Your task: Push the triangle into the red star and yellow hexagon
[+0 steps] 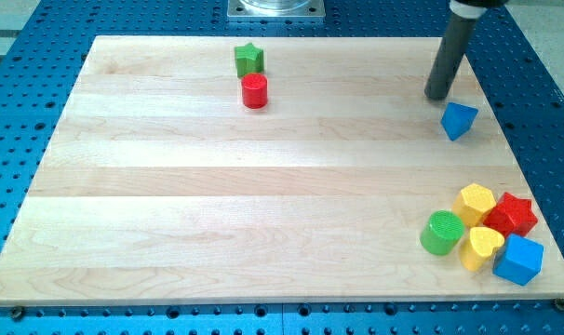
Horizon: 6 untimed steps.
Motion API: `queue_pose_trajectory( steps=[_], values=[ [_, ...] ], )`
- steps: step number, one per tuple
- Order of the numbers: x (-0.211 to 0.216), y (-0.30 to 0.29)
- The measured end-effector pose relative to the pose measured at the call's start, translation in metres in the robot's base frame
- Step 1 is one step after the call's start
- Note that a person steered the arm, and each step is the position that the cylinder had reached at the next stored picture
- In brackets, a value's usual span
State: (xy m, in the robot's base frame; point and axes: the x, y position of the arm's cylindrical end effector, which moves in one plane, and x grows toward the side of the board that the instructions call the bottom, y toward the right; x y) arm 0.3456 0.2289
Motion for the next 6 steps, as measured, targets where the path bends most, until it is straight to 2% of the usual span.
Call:
queue_pose_trajectory(
  steps=[1, 4, 6],
  values=[
    [0.027, -0.011],
    [0.035, 0.007],
    [0.115, -0.003]
  ],
)
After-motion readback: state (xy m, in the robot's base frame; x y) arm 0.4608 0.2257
